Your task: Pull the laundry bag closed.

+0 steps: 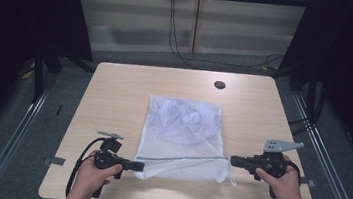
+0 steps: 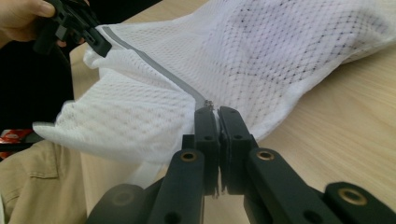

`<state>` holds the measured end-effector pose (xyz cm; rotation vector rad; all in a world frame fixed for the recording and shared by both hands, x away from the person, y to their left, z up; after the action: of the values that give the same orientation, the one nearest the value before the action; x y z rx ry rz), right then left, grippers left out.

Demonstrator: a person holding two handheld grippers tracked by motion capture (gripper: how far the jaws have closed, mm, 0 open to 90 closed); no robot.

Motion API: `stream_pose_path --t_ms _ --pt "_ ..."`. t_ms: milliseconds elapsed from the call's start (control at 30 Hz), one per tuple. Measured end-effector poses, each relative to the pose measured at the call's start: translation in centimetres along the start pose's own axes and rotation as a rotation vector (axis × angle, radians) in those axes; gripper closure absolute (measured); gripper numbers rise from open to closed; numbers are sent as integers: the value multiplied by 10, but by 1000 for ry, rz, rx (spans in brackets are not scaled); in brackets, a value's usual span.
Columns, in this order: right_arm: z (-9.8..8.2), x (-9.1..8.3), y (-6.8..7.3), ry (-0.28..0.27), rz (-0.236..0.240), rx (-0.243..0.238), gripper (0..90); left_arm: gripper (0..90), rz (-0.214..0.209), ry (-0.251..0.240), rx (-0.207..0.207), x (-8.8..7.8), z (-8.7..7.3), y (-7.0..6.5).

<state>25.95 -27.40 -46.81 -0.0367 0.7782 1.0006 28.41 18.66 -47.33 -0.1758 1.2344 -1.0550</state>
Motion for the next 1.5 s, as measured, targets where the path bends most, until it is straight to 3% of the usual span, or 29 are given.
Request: stream_pose_path --t_ms 600,700,933,1133,1200,1367,1500 --pt "-3 -3 -1 -13 6 8 869 882 10 1 14 1 1 -1" --pt "-3 -4 0 -11 6 6 869 882 5 0 0 2 2 -1" --pt "-4 -4 1 -23 0 -15 869 865 -10 18 19 3 1 -1" --pt "-4 -4 0 -25 -2 -22 868 622 -15 26 21 -1 -4 -2" --pt "-4 -4 -1 -25 3 -19 867 609 -6 32 25 -2 -6 -1" --pt "-4 0 -2 -8 -2 -21 866 431 -13 25 44 -8 -7 -2" --pt "-4 2 0 14 13 -38 866 338 -1 51 67 -10 -7 -1"
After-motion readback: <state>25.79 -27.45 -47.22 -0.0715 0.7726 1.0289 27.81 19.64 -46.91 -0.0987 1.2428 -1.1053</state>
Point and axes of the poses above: each handheld gripper's, and its own axes: x roughly forward along the jaws, z roughly out of its top, y roughly to its left, the point moved 1 cm from there along x, roughly forward along the jaws, and after that the axes turned 10 degrees about y, right-handed, at the moved point
